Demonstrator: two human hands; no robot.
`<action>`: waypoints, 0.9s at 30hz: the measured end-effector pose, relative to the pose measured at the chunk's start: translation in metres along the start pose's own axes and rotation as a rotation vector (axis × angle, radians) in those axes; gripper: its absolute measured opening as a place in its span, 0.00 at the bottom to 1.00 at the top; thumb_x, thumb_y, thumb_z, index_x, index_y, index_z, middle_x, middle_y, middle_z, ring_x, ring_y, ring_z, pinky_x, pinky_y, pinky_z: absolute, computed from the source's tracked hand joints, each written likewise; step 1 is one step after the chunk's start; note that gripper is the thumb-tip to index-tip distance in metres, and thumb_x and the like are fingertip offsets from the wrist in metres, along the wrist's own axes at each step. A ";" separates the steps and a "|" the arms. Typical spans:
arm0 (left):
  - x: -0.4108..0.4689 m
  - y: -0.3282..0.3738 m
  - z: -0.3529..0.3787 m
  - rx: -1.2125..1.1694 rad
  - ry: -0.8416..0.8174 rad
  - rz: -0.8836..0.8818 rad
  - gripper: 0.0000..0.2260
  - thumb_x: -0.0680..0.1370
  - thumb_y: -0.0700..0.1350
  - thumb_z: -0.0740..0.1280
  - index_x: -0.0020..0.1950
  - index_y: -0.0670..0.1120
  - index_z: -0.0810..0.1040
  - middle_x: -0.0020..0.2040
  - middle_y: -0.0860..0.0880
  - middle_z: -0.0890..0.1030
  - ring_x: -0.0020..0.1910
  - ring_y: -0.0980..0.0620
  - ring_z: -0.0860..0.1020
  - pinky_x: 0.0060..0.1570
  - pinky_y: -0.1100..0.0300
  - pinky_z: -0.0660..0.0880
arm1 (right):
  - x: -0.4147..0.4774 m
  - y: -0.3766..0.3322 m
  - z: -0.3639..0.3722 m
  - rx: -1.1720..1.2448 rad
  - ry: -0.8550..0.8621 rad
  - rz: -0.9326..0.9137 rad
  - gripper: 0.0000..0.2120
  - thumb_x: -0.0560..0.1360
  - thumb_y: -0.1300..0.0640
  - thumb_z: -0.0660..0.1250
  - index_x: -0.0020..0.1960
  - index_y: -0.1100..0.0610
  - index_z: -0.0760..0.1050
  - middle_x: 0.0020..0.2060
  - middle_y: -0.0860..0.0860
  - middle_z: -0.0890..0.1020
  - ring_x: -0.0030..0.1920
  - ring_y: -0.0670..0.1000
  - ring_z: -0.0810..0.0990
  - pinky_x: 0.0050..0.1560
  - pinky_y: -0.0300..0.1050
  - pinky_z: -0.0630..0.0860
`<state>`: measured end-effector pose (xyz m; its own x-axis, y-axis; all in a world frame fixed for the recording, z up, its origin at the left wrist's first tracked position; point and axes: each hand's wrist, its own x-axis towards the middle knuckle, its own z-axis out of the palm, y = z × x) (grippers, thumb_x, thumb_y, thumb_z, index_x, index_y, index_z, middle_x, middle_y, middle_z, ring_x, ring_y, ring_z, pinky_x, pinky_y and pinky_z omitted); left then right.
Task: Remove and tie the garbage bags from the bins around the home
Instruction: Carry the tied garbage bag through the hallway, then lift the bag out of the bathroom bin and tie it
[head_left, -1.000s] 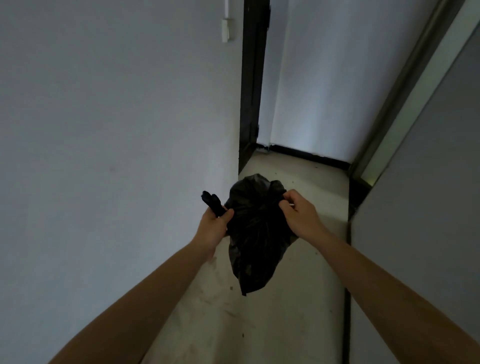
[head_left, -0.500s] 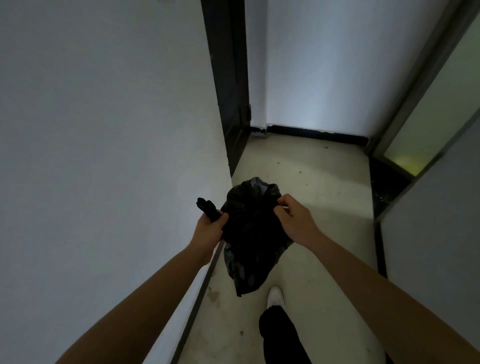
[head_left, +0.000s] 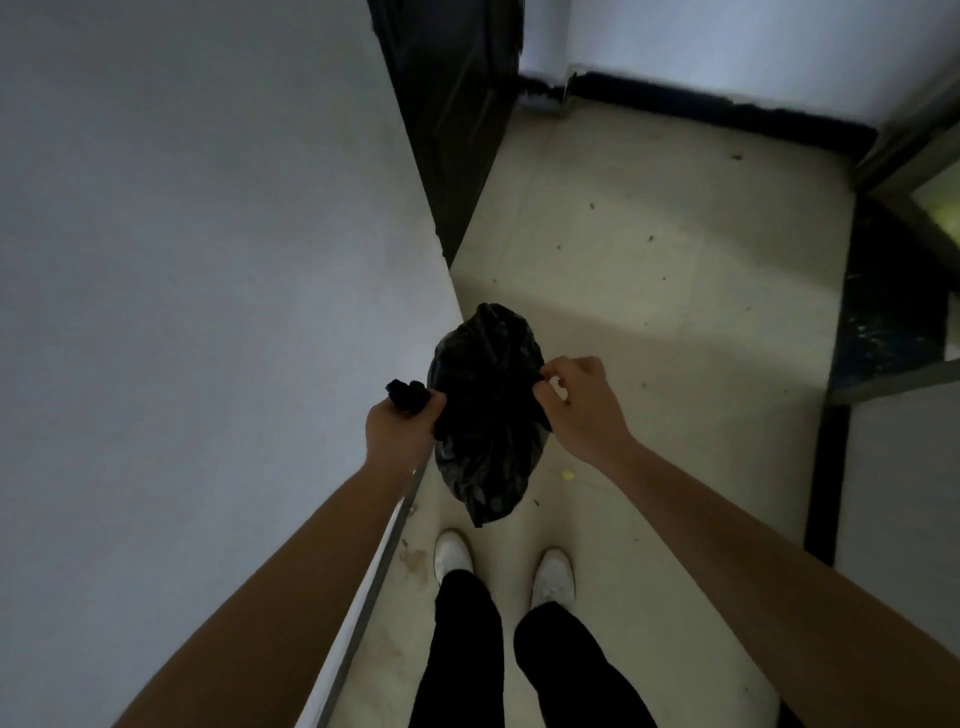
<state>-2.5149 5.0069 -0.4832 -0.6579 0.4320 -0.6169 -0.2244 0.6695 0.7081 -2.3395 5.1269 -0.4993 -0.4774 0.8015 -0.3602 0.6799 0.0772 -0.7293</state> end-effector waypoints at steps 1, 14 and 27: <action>0.029 -0.012 0.010 0.010 0.007 -0.010 0.10 0.75 0.47 0.74 0.42 0.42 0.78 0.41 0.42 0.80 0.42 0.47 0.77 0.52 0.44 0.79 | 0.024 0.015 0.017 -0.012 0.001 0.010 0.08 0.79 0.53 0.63 0.55 0.55 0.76 0.50 0.50 0.71 0.54 0.49 0.71 0.49 0.42 0.69; 0.339 -0.269 0.121 0.082 0.008 -0.161 0.11 0.67 0.53 0.71 0.37 0.46 0.77 0.40 0.41 0.82 0.42 0.43 0.81 0.50 0.41 0.80 | 0.207 0.255 0.268 -0.125 -0.007 0.131 0.08 0.80 0.53 0.59 0.52 0.56 0.74 0.42 0.51 0.77 0.44 0.52 0.73 0.42 0.42 0.64; 0.272 -0.192 0.110 0.539 0.098 0.356 0.14 0.84 0.49 0.62 0.68 0.46 0.73 0.65 0.46 0.76 0.63 0.51 0.75 0.56 0.67 0.64 | 0.196 0.217 0.204 -0.188 0.068 0.162 0.12 0.82 0.47 0.56 0.58 0.47 0.76 0.50 0.52 0.79 0.46 0.53 0.77 0.46 0.43 0.70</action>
<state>-2.5719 5.0622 -0.8246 -0.6938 0.6432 -0.3239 0.3946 0.7158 0.5761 -2.3987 5.1799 -0.8470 -0.3192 0.8499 -0.4193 0.8390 0.0477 -0.5421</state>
